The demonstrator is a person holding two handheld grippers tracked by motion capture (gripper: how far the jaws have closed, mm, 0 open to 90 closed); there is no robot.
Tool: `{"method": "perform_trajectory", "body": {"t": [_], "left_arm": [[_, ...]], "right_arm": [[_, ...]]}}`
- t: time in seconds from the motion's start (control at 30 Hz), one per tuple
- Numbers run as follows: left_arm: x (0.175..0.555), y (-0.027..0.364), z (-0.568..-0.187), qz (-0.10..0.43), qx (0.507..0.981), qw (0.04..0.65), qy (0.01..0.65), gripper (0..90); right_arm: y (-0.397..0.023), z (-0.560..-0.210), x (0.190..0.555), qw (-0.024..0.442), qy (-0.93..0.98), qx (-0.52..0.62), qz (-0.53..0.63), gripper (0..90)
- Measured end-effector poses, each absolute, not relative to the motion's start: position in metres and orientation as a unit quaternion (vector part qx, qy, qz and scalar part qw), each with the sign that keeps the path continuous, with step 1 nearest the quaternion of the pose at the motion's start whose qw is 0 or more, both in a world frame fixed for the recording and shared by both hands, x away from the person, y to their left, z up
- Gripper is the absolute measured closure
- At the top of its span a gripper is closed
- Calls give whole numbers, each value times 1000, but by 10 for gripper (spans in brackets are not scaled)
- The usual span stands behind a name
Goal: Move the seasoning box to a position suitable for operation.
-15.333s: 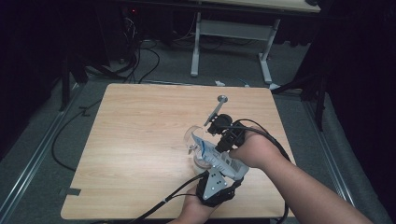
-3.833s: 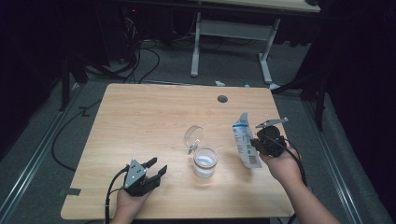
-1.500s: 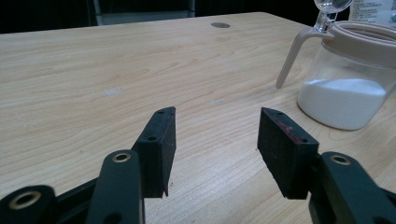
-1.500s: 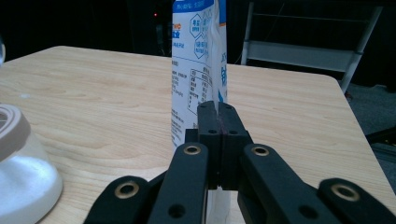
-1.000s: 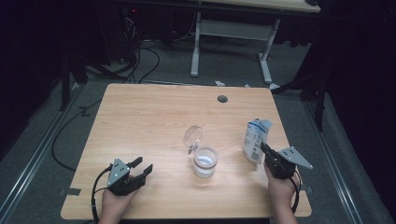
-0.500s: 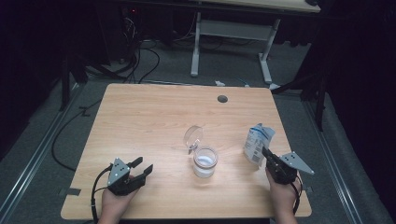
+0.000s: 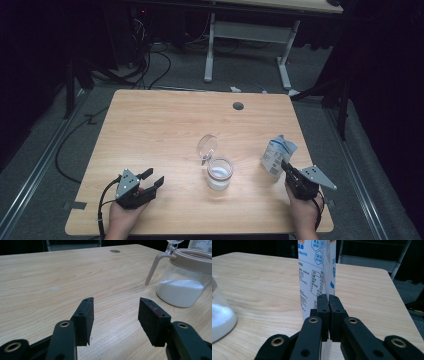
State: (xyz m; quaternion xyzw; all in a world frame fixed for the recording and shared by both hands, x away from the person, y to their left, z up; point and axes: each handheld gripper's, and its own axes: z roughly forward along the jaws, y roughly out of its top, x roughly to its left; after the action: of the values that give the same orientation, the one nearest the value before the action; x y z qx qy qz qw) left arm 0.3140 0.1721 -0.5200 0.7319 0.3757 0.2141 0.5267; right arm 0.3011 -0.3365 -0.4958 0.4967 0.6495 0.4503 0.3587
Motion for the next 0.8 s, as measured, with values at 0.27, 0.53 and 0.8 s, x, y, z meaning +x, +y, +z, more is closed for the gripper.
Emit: {"method": "perform_trajectory", "body": {"t": [0.27, 0.53, 0.8], "left_arm": [[314, 172, -520, 214, 732, 528, 375, 466], [314, 172, -520, 214, 732, 527, 375, 465], [317, 168, -520, 212, 735, 524, 374, 465]], "right_arm": [[-335, -497, 301, 356, 650, 501, 448, 818], [-336, -497, 303, 355, 648, 509, 443, 633], [-334, -496, 299, 348, 659, 507, 433, 519]]}}
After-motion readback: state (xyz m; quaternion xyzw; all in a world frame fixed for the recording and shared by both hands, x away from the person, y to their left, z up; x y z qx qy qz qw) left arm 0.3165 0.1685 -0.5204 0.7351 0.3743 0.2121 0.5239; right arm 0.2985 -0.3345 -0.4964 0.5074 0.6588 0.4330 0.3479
